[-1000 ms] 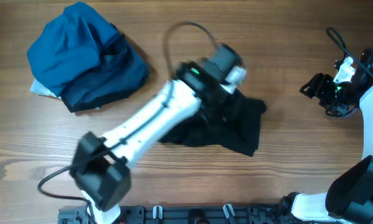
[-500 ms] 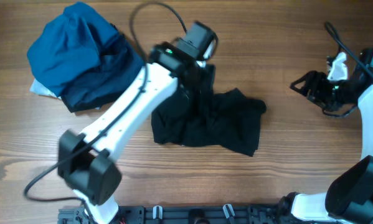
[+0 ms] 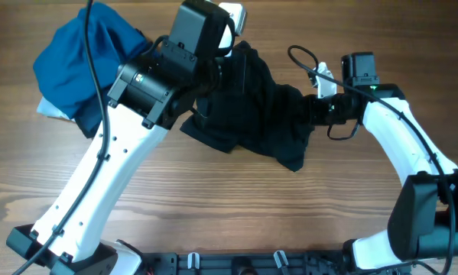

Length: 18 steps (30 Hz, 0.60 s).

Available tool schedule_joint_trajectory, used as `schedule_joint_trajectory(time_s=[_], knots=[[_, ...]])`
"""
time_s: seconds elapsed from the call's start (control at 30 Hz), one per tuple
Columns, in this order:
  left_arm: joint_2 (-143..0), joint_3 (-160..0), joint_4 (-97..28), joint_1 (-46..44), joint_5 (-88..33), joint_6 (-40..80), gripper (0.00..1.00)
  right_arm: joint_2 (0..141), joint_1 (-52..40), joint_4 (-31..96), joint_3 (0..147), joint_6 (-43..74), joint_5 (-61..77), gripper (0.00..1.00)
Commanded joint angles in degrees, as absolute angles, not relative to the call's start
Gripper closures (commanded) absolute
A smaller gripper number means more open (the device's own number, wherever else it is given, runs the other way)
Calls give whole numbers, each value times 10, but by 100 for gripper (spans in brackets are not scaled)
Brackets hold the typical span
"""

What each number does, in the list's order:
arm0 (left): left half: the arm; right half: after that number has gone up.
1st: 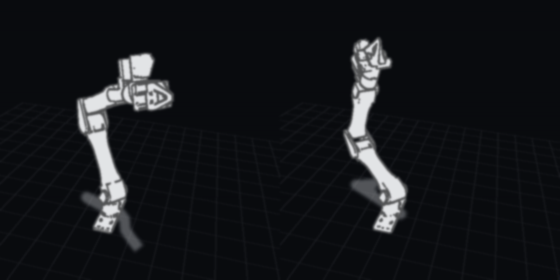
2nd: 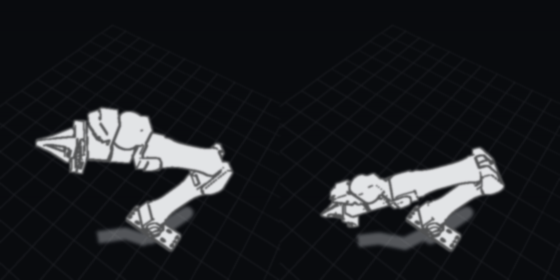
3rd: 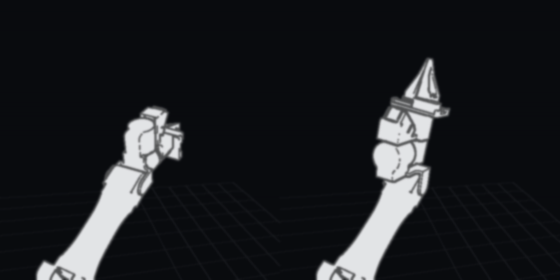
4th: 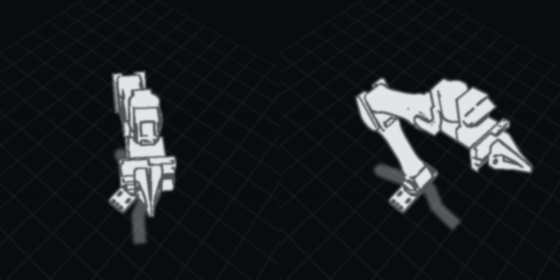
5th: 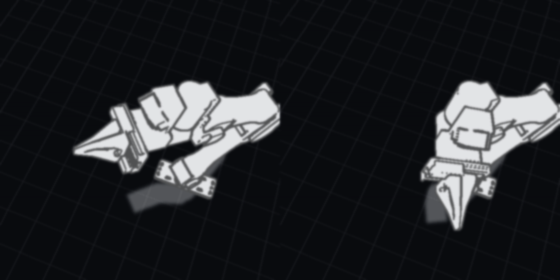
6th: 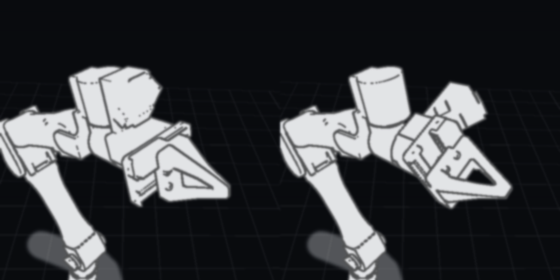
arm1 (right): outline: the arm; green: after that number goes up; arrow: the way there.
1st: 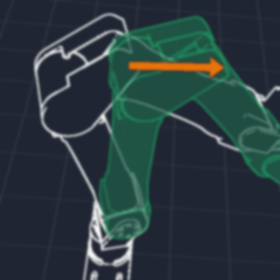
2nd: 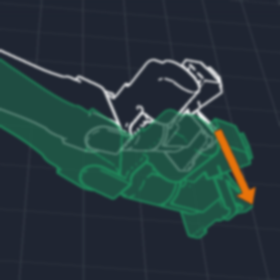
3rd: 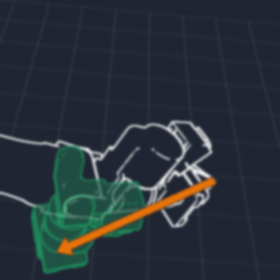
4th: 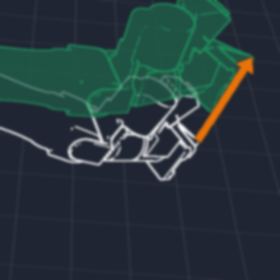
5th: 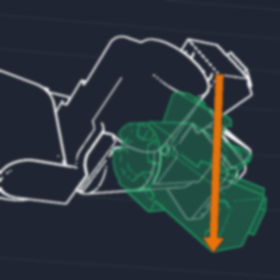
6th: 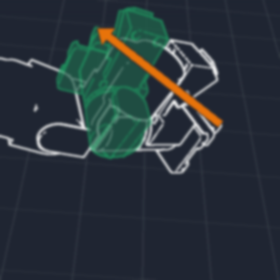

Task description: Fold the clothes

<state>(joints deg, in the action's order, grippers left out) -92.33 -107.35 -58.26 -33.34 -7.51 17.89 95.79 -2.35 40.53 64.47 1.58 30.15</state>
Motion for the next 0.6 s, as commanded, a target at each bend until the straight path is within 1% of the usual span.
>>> schedule_joint_trajectory(time_s=[0.0,0.03,0.13,0.23,0.33,0.43,0.57], knots=[[-917,-1080,-576,-331,-67,167,96,958,13,437,645,104,146,96],[-913,-1080,-573,-331,-51,167,96,958,27,452,645,124,114,96],[-898,-1086,-570,-331,-11,167,96,954,70,487,645,127,112,96],[-874,-1098,-565,-331,22,162,96,925,161,518,660,182,90,96],[-842,-1107,-550,-331,23,121,96,863,259,521,697,174,157,95],[-800,-1109,-524,-331,38,115,96,775,363,517,747,170,259,96],[-755,-1109,-511,-331,37,107,96,703,426,517,784,210,310,96]])
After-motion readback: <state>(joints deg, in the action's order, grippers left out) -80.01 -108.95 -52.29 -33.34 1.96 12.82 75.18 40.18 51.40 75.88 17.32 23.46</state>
